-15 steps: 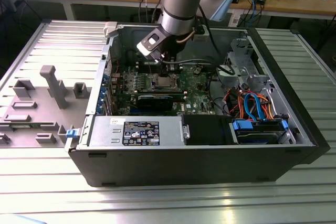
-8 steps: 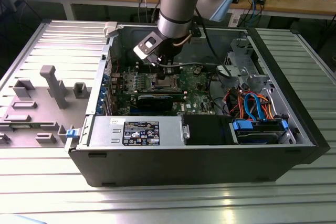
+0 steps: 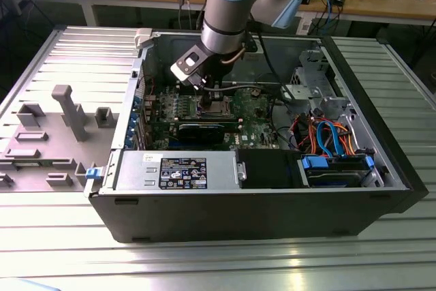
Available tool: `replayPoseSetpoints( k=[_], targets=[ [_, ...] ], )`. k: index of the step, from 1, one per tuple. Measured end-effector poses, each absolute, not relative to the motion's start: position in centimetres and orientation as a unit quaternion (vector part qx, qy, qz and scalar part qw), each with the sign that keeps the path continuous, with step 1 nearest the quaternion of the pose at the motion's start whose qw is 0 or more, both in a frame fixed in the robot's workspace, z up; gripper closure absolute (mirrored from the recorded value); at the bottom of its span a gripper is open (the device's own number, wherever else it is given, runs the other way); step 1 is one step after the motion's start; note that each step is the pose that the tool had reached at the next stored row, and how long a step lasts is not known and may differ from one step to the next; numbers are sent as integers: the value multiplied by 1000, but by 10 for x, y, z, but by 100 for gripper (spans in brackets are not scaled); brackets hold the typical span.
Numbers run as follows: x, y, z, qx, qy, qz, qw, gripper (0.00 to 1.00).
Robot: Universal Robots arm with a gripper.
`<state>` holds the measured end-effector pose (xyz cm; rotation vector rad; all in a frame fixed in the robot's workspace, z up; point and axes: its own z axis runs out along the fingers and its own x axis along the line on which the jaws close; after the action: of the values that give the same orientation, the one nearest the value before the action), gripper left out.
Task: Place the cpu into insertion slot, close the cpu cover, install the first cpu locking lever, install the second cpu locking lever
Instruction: 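Close the cpu cover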
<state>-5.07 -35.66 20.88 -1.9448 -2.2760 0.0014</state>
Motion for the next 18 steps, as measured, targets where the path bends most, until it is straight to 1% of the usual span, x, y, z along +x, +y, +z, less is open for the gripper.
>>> replayPoseSetpoints(
  k=[18],
  targets=[
    [-51,-357,199,-647,-759,2,74,89]
  ],
)
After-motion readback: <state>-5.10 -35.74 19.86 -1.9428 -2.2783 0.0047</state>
